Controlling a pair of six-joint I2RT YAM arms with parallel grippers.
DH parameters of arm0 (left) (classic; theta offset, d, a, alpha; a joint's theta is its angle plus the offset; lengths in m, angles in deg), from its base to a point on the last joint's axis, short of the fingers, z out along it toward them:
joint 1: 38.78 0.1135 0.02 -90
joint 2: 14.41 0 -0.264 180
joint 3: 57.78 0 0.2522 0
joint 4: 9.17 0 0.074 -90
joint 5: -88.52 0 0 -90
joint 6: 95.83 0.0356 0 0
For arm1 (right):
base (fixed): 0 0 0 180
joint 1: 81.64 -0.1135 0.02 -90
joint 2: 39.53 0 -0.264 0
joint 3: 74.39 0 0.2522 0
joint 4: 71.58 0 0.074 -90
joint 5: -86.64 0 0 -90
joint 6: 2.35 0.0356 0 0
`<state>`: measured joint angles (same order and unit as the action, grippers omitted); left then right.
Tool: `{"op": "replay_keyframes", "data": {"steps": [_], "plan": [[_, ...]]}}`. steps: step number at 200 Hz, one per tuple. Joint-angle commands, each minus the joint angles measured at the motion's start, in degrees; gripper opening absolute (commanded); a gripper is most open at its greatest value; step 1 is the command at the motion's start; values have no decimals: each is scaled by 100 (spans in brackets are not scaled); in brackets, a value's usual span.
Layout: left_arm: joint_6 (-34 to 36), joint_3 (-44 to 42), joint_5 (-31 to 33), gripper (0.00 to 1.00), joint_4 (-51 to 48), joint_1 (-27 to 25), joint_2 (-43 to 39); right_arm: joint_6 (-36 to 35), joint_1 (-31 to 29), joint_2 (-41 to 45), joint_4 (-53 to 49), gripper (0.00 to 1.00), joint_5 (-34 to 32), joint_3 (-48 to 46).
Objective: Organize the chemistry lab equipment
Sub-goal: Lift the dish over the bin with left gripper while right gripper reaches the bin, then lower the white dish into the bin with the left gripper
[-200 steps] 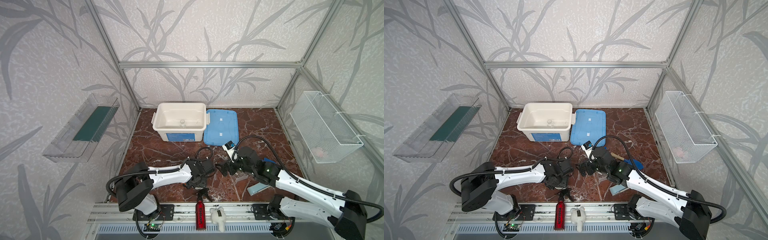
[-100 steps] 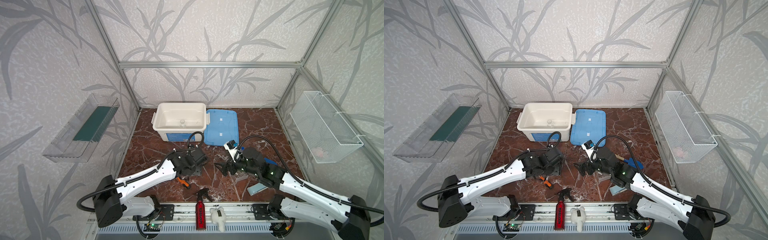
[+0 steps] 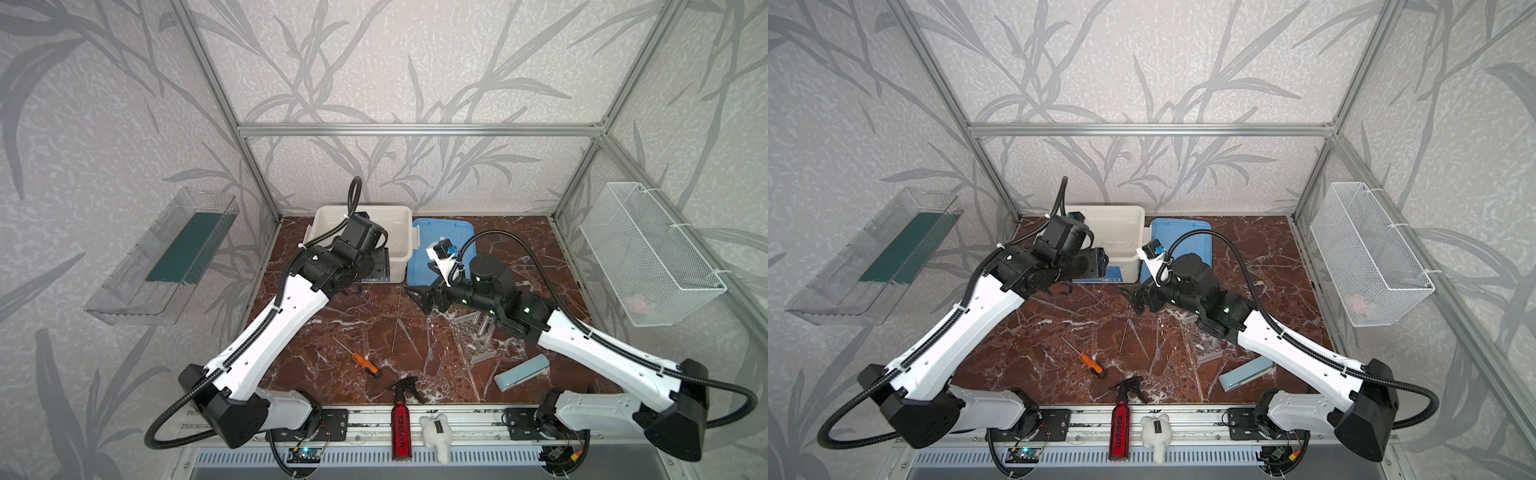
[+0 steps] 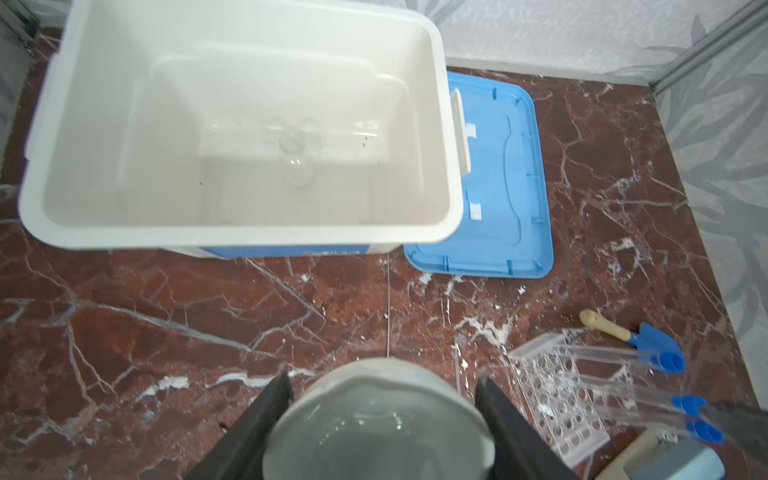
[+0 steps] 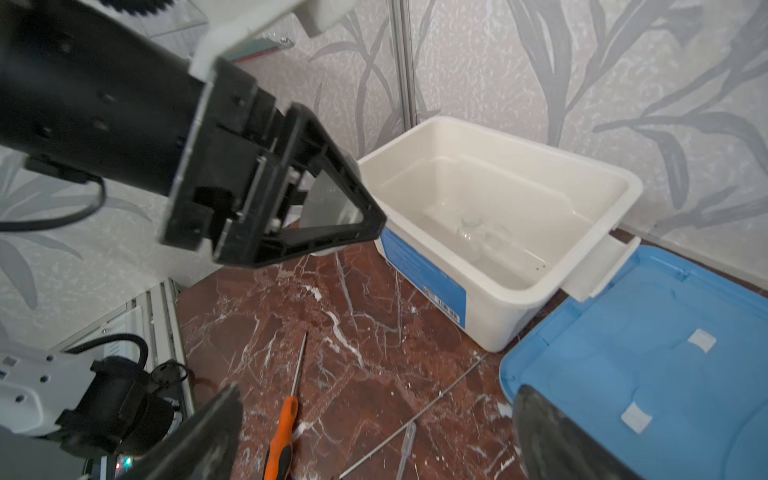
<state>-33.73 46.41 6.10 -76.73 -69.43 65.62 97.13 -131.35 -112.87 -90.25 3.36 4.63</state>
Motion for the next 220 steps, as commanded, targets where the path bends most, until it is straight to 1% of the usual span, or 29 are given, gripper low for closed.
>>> {"op": "replay_keyframes", "data": {"steps": [1, 9, 28, 40, 70, 93, 133, 166, 191, 220], "plan": [[603, 471, -247, 53, 5, 572, 599, -137, 20, -615, -196, 99, 55, 728], [661, 743, -360, 53, -30, 768, 887, -88, 94, -908, -267, 99, 117, 1082], [815, 1411, -406, 53, -90, 1138, 1541, -27, 248, -1550, -447, 99, 482, 1882], [796, 1805, -546, 53, -151, 1411, 1954, -57, 303, -1888, -503, 99, 640, 2259], [799, 2527, -687, 52, -298, 1938, 2929, -66, 414, -2561, -779, 99, 664, 3003], [815, 2881, -495, 51, -428, 2182, 3542, -219, 447, -2937, -1056, 99, 583, 3430], [884, 3069, -457, 50, -682, 2352, 4206, -462, 530, -3644, -1609, 99, 582, 4202], [883, 2980, -336, 50, -701, 2406, 4470, -499, 568, -4201, -1974, 99, 689, 4755], [860, 2843, -224, 49, -769, 2406, 4548, -484, 568, -4553, -2316, 99, 773, 5156], [813, 2334, -64, 48, -639, 2402, 4387, -438, 568, -4696, -2296, 99, 866, 5171]]}}
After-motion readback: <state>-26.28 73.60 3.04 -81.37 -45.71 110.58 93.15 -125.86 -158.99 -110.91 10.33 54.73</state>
